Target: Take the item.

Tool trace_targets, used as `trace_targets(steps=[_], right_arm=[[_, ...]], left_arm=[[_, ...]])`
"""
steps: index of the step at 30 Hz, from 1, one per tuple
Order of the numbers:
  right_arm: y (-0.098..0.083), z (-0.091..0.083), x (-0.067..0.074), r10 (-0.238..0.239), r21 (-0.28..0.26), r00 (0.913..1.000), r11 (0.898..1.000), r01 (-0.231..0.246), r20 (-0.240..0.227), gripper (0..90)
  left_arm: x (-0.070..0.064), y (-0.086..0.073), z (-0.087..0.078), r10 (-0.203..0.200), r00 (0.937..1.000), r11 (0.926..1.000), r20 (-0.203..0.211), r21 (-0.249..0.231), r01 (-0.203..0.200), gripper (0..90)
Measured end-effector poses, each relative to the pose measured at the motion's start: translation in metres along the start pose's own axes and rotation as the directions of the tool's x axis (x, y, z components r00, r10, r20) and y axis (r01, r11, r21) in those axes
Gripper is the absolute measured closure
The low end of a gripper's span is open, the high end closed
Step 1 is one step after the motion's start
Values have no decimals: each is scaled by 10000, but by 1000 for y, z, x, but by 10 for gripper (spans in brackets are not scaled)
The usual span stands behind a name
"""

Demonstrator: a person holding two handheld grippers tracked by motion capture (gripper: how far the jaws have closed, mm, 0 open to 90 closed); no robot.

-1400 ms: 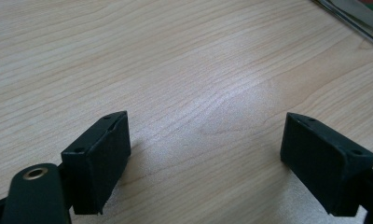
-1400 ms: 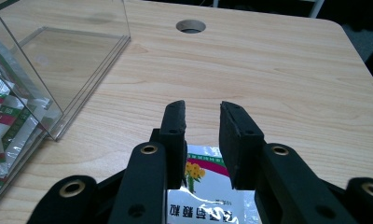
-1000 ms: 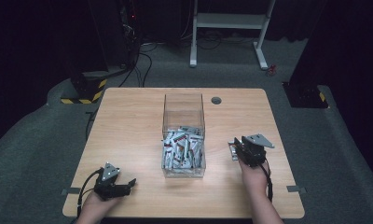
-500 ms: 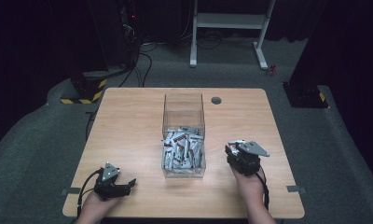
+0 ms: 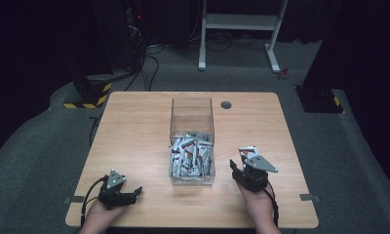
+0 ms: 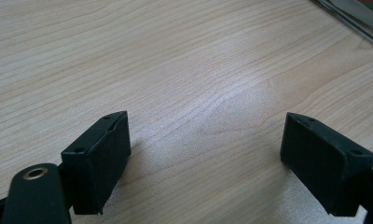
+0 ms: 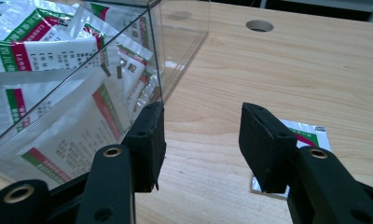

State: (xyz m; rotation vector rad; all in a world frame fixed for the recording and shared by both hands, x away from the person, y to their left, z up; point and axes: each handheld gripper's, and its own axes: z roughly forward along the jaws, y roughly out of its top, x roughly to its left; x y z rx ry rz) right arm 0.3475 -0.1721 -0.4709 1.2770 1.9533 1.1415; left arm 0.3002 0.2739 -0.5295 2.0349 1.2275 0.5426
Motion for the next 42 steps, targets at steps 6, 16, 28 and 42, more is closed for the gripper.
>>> trace_targets(steps=[6,16,28,42], right_arm=[[-6,-1,5,-99,115,9999,9999,100,-30,477],[-28,6,13,-106,936,9996,9955,131,-264,423],[-44,17,20,-506,1977,9982,9787,559,-318,281],[-48,25,22,-342,2587,9993,9653,371,-155,163]], left_arm=[[0,0,0,1,10000,10000,2,-2,-1,162],[0,0,0,12,10000,10000,8,5,-12,162],[0,0,0,12,10000,10000,11,3,-12,162],[0,0,0,45,10000,10000,17,2,-45,162]])
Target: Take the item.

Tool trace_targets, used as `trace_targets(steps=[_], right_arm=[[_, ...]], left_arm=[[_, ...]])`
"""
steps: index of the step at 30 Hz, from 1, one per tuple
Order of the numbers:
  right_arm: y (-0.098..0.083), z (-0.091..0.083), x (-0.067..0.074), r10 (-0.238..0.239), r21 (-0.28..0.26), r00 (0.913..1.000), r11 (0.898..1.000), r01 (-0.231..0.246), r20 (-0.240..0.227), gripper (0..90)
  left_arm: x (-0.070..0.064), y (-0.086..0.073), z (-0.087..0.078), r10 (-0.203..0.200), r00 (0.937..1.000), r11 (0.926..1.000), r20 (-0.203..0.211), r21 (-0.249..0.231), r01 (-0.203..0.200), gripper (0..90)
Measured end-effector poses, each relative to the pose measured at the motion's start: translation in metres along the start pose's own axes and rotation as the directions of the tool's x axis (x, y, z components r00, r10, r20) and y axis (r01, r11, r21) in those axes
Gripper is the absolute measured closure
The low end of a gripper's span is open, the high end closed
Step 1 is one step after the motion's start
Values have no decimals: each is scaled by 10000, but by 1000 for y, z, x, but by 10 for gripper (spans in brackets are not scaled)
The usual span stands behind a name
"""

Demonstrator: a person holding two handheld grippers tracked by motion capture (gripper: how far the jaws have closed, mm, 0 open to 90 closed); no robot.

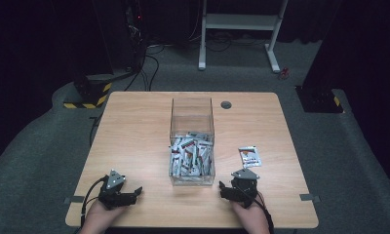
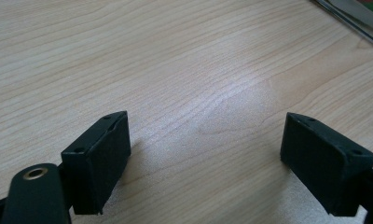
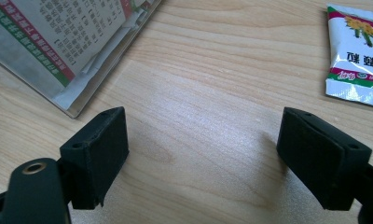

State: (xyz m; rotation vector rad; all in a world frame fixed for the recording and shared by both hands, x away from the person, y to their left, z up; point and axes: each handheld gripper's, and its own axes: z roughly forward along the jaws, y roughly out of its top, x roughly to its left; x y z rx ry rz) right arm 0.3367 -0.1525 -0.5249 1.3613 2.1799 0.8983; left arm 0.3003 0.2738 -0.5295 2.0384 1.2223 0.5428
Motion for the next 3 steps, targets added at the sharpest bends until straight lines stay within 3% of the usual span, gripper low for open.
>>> trace_targets(steps=[3], right_arm=[[0,0,1,32,22,10000,10000,-32,34,162]], left_arm=[[0,0,0,4,10000,10000,-13,3,-4,162]])
